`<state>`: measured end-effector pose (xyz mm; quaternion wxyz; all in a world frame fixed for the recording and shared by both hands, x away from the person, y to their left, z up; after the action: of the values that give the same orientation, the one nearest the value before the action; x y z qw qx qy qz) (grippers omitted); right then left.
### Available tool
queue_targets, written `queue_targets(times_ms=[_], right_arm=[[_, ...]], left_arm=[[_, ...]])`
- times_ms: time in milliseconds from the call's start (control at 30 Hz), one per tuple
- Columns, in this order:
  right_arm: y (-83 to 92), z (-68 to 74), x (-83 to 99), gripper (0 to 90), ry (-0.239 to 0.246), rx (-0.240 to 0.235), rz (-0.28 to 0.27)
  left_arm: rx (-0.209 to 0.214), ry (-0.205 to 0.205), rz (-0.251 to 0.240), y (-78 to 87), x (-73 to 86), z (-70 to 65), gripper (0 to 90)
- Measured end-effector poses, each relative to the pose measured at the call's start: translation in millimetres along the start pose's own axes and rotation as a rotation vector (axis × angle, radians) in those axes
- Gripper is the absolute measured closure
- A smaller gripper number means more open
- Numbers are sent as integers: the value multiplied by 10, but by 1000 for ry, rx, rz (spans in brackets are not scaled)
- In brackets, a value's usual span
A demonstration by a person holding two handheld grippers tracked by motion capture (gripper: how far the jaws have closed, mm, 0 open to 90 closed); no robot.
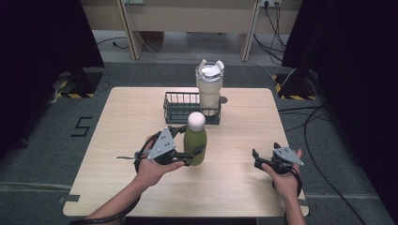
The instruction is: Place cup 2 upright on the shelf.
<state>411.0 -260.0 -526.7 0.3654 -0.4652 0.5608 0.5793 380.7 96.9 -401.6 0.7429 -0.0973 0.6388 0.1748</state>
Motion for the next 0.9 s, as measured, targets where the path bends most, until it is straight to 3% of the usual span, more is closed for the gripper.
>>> queue_targets(times_ms=[900], right_arm=[[0,20,-1,68,3,-10,-1]], left_arm=[[-110,1,8,150,16,340,233]])
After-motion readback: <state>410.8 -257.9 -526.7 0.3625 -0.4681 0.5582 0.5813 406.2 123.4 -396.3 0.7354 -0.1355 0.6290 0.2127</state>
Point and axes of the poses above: each handheld gripper's, and its own axes: y roughly backward along the jaws, x roughly out of its underside, z roughly to its left, the point moved 3 cm from there along -y, roughly forward along the jaws, and after that the axes turned 11 degrees about x, right-handed, at the moved point
